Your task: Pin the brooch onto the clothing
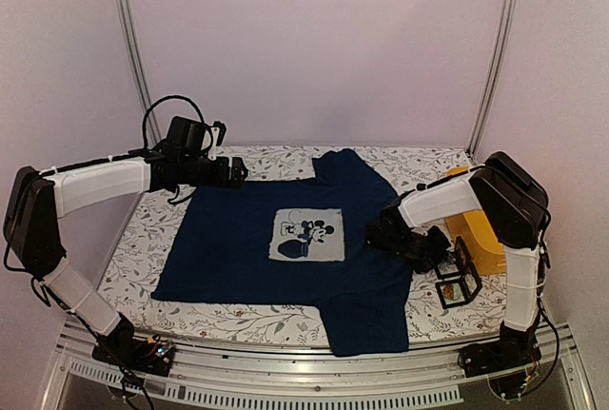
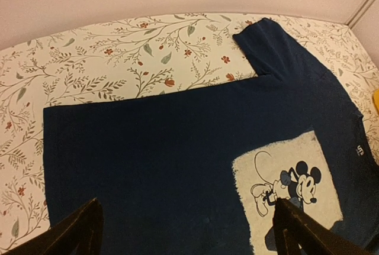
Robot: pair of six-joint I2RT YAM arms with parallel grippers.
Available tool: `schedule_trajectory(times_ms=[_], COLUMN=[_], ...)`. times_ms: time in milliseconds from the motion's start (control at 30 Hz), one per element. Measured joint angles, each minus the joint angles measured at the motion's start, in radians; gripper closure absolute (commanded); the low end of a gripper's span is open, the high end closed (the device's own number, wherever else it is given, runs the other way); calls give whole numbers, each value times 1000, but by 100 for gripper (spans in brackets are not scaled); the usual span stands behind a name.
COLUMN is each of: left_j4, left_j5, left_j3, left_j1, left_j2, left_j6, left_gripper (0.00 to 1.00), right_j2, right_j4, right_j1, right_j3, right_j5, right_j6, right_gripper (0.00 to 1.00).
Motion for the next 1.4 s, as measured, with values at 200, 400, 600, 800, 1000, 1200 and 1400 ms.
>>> schedule_trajectory(times_ms=[200, 400, 600, 800, 1000, 1200, 1400], left_j4=[0, -1, -2, -2, 6, 36, 50], left_j5=[0, 0, 2, 14, 30, 47, 63], left_j3=[0, 0, 2, 4, 1, -8, -8], left_j1=[0, 0, 0, 0, -2, -34, -158], left_j2=[0, 0, 0, -2, -35, -124, -188], left_j6=[5, 6, 6, 6, 16, 56, 135], left_gripper=[0, 0, 0, 0, 0, 2, 3], right_j2=[1, 3, 0, -13, -74, -243, -638], right_j4=[11, 16, -5, -36, -103, -31, 406], right_j1=[-5, -5, -5, -5, 8, 17, 23], right_j3=[-6, -6, -5, 19, 112, 238, 235], right_j5=[0, -2, 30, 20, 31, -76, -606], right_j6=[-14, -27, -24, -9, 23, -52, -306], right_gripper=[86, 97, 100, 100, 100, 100, 100])
